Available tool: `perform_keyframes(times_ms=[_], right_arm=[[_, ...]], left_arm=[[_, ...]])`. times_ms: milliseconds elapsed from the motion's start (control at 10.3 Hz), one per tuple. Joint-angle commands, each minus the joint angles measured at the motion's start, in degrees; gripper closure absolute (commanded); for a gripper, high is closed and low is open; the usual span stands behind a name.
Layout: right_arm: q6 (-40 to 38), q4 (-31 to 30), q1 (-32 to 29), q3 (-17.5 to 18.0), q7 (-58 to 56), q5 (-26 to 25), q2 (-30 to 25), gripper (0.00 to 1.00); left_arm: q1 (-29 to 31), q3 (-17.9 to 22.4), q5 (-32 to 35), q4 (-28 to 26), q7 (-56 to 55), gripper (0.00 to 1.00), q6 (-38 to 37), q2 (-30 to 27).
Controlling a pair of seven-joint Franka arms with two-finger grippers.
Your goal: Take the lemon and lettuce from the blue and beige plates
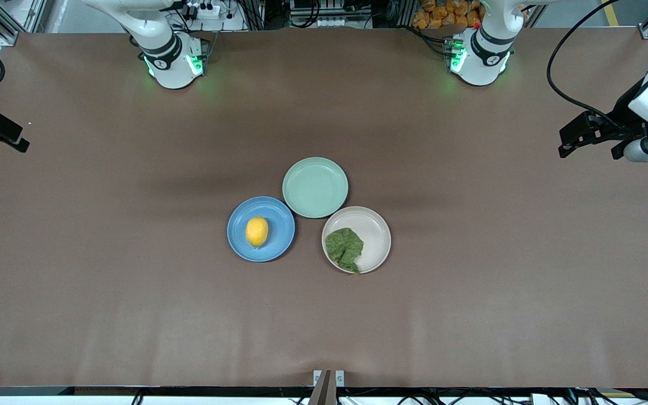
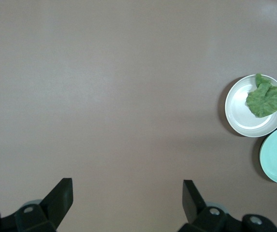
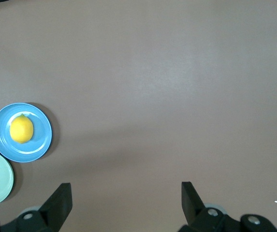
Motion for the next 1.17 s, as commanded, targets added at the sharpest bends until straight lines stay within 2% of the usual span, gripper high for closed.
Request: perform_keyframes(times_ms=[0,389,681,876,1071], right_arm=[[-1.18,0.19,-0.33,0.61,0.22,0.48,-0.79,0.0],[-2.32,0.1,1.69,0.62,0.92,1.18,-0.27,0.0],[-2.59,-0.52,6.34,0.79,3.62,1.89,1.31,0.0],[-2.32,-0.61,9.59,0.97,7.67,6.08,4.55,0.0],[-1.45,-0.52,12.67,1.14,12.06,7.78,8.07,0.0]], left_arm=[[-0.36,-0.37,-0.61,1.45,0.74,0.0,-1.22,2.77],[-3.87,-0.9,-1.32,1.8,-3.66,0.0,1.49,8.83],[-8.78,-0.9,-1.4,1.8,-11.44,0.0,9.47,14.97],[-12.04,-0.9,-1.23,1.8,-16.99,0.0,15.71,19.02],[-15.29,-0.64,-1.05,1.89,-22.26,0.0,22.74,23.67]])
